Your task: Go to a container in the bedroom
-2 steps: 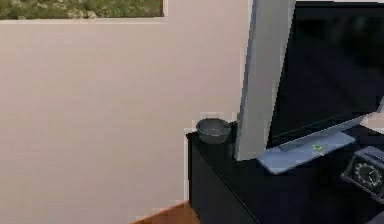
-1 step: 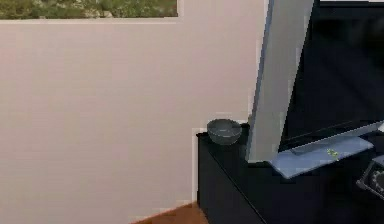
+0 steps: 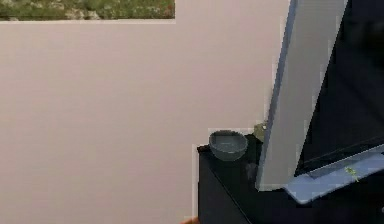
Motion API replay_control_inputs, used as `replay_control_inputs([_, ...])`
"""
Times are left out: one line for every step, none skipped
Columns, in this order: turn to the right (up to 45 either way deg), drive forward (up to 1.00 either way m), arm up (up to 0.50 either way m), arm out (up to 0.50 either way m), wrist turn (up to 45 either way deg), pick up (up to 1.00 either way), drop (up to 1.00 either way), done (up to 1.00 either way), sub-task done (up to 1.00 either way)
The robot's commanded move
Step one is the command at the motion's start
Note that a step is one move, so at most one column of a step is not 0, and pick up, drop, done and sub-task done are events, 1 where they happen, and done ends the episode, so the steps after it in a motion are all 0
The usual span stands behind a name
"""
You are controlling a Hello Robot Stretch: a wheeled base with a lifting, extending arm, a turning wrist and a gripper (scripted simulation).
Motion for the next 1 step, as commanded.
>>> replay_control_inputs([9.0, 0.0, 0.0, 0.0, 0.0, 0.0, 0.0, 0.0, 0.0])
